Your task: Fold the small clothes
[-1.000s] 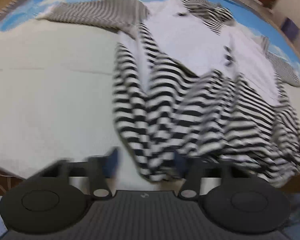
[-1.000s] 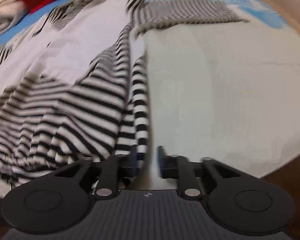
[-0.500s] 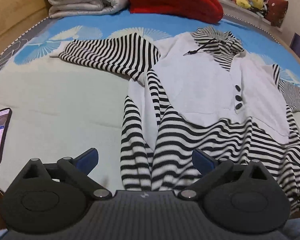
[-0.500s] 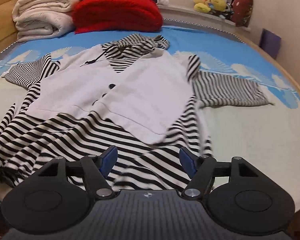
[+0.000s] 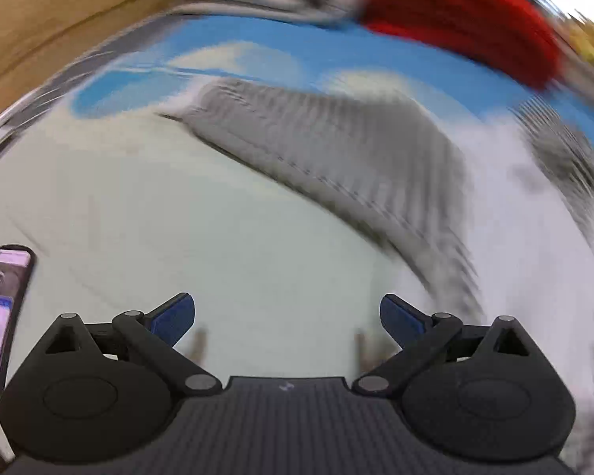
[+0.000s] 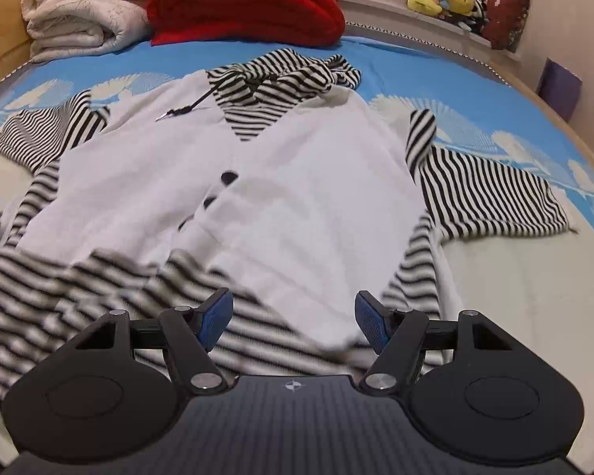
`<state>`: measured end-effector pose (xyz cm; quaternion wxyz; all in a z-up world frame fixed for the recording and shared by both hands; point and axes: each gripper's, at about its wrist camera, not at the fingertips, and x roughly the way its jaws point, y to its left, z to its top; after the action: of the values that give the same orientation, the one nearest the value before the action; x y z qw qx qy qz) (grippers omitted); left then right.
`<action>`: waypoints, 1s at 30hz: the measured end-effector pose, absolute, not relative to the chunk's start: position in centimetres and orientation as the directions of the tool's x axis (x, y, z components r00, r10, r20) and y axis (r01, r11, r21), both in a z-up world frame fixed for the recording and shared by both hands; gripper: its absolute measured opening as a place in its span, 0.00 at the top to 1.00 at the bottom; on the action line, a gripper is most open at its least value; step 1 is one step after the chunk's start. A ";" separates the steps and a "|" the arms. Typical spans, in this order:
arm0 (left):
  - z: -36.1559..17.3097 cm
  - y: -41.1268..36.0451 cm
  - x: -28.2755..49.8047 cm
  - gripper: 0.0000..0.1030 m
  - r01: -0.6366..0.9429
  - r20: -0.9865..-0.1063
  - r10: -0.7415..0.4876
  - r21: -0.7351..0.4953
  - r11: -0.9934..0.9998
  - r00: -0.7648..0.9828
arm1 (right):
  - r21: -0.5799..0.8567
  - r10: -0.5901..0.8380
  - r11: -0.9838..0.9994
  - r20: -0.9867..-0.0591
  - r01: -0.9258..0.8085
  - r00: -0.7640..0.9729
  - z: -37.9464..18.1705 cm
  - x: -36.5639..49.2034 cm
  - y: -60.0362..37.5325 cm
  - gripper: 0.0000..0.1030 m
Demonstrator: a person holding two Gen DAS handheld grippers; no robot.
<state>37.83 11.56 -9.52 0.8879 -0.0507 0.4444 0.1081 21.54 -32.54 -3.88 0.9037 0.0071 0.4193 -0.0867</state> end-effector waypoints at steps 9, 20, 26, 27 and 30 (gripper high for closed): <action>-12.3 26.0 46.7 0.02 -0.615 -0.792 0.126 -0.350 0.707 0.597 | -0.003 -0.157 0.967 -0.792 0.253 0.590 -6.2 24.6 -34.0 0.32; -13.5 26.2 54.1 0.96 -0.583 -0.746 -0.011 -0.529 0.617 0.666 | -0.050 -0.169 0.973 -0.820 0.226 0.546 -8.1 27.1 -32.1 0.32; -9.7 26.1 51.7 0.97 -0.614 -0.730 0.144 -0.431 0.661 0.668 | -0.047 -0.177 0.971 -0.798 0.233 0.575 -7.1 26.6 -32.4 0.32; -8.4 26.5 50.9 0.97 -0.622 -0.718 0.172 -0.428 0.656 0.675 | -0.041 -0.176 0.970 -0.795 0.238 0.580 -6.9 26.4 -32.6 0.32; -4.2 27.3 49.3 0.98 -0.635 -0.673 0.206 -0.487 0.600 0.710 | -0.025 -0.174 0.967 -0.789 0.253 0.589 -6.4 25.7 -33.5 0.32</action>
<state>49.28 27.32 -4.21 0.8466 -0.3721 0.2885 0.2483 25.69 -33.53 -6.36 0.8901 0.0450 0.4373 -0.1201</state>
